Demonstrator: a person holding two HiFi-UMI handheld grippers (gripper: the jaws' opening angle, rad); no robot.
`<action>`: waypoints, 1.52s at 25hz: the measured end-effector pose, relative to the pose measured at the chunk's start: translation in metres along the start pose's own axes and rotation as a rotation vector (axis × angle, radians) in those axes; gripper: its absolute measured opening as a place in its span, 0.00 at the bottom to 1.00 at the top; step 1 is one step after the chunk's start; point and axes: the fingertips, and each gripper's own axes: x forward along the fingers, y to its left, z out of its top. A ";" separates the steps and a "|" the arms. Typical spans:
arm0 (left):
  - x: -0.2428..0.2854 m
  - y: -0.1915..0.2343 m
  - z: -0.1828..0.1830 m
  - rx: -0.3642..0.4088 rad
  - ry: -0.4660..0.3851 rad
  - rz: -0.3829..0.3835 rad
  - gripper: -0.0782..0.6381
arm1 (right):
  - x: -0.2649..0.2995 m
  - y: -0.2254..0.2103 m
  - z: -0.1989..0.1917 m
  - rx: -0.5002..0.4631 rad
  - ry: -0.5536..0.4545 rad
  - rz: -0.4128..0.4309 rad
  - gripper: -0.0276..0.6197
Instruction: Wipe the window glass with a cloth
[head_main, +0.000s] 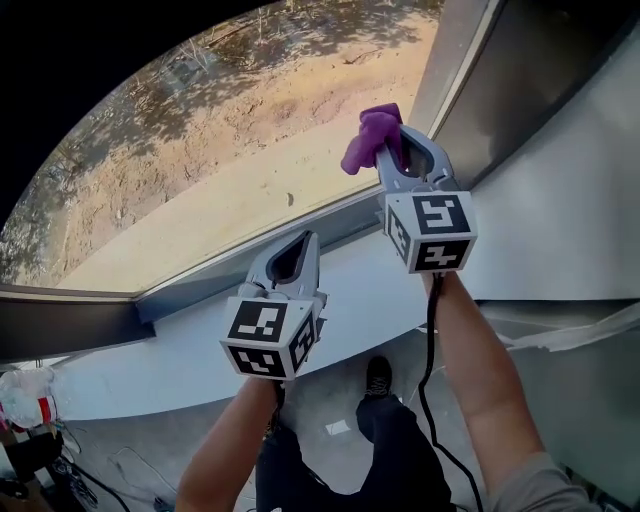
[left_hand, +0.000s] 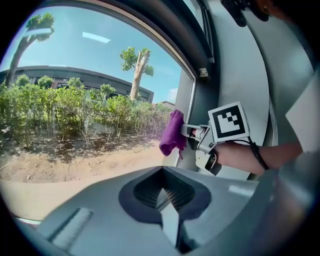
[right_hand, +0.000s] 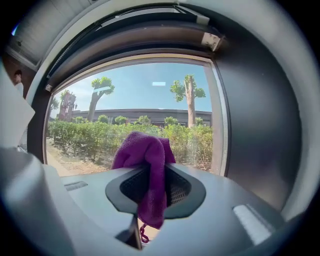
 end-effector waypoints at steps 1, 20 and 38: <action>0.003 -0.002 0.000 0.005 0.001 -0.006 0.11 | -0.001 -0.011 -0.002 0.015 0.001 -0.026 0.18; 0.014 -0.011 0.001 0.057 -0.015 -0.099 0.11 | -0.005 -0.100 -0.022 0.053 0.066 -0.420 0.18; -0.150 0.140 -0.065 -0.131 -0.044 0.191 0.11 | -0.024 0.117 -0.035 0.004 0.066 -0.220 0.18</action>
